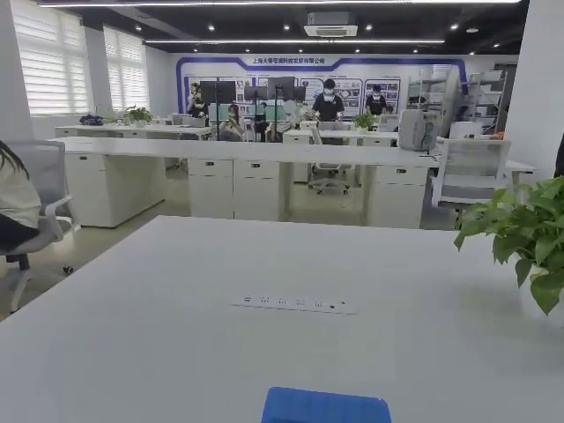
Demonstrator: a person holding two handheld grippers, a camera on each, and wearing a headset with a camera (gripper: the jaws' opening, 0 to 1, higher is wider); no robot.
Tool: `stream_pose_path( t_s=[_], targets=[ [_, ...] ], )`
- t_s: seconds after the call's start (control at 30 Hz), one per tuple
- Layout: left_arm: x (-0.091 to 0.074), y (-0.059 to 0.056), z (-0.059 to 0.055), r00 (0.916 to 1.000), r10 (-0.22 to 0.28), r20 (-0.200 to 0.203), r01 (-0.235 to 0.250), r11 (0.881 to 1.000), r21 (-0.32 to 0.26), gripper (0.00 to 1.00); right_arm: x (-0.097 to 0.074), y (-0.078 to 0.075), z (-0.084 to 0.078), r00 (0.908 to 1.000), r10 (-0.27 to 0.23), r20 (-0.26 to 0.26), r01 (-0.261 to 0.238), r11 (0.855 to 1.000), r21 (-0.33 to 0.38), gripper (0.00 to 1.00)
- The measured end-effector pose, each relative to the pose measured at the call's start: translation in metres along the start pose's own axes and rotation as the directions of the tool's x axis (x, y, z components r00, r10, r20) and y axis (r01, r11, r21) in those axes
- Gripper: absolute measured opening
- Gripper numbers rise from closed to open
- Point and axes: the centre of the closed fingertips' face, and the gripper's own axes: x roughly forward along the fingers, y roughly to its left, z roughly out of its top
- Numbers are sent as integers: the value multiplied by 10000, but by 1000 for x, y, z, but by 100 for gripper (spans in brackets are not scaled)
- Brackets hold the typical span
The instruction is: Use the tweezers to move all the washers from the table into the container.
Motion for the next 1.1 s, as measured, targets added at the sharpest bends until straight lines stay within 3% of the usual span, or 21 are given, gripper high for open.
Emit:
stream_pose_path(
  t_s=[0.43, 0.6, 1.1],
  targets=[
    [0, 1, -1, 10000, 2, -82, -1, 10000, 51, 80, 0, -4, -1, 9999, -104, 20, 103, 9999, 122, 72],
    [-1, -1, 4, 9997, -102, 212, 104, 9999, -80, 81, -1, -5, 2, 9998, -127, 138, 125, 9999, 86, 73],
    [0, 1, 0, 10000, -27, 0, 27, 10000, -43, 80, -1, -9, 2, 9996, -210, 177, 208, 9997, 106, 72]
  ],
)
